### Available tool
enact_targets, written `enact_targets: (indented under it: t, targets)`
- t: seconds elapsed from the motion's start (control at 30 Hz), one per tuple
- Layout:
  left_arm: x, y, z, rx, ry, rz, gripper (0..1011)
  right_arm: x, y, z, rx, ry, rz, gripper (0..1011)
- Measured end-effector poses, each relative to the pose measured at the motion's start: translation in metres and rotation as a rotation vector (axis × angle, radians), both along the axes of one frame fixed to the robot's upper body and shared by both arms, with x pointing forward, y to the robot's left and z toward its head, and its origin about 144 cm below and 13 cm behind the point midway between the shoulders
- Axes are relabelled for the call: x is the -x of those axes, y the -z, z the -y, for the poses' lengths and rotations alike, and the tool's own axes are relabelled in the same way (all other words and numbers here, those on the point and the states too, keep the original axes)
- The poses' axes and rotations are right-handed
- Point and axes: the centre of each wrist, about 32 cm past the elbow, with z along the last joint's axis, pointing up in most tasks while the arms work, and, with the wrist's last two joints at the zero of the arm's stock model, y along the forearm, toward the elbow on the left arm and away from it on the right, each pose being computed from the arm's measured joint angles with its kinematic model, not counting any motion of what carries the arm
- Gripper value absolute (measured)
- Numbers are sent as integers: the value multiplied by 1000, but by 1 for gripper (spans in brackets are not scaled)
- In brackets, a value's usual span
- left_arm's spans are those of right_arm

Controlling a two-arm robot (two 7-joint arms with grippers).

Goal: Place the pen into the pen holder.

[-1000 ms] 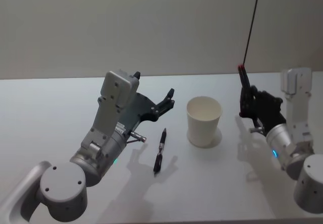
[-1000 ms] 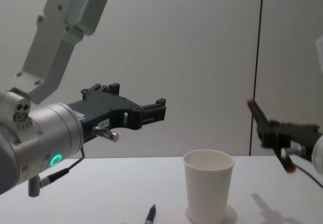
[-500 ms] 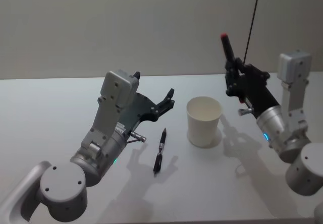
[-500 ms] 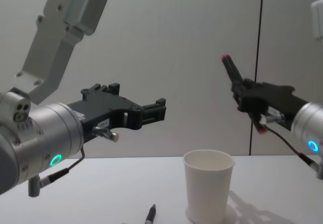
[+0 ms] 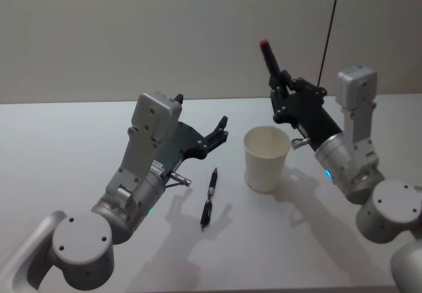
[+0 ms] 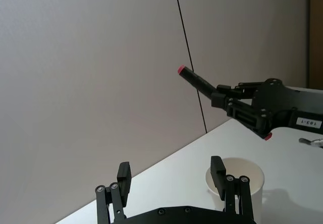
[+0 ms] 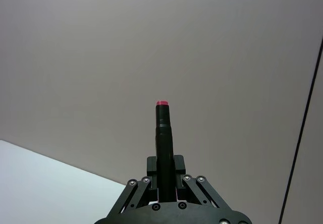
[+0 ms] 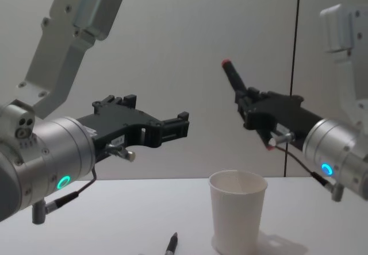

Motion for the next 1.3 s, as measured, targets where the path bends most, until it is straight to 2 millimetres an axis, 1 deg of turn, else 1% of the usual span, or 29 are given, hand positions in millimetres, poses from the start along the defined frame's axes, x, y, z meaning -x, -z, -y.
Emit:
enact_targets:
  t: [0.43,1.0,1.1,1.17,1.3]
  targets:
    - [0,0,0,0,0,0,1003,-14,20,-10,39,-44,-10,182]
    - [0,0,0,0,0,0,1003,-28,36,-17,64,-74,-28,187]
    - [0,0,0,0,0,0,1003,-30,38,-18,67,-77,-30,249]
    - [0,0,0,0,0,0,1003,-31,40,-18,68,-78,-33,325]
    - [0,0,0,0,0,0,1003,-33,41,-19,69,-80,-34,443]
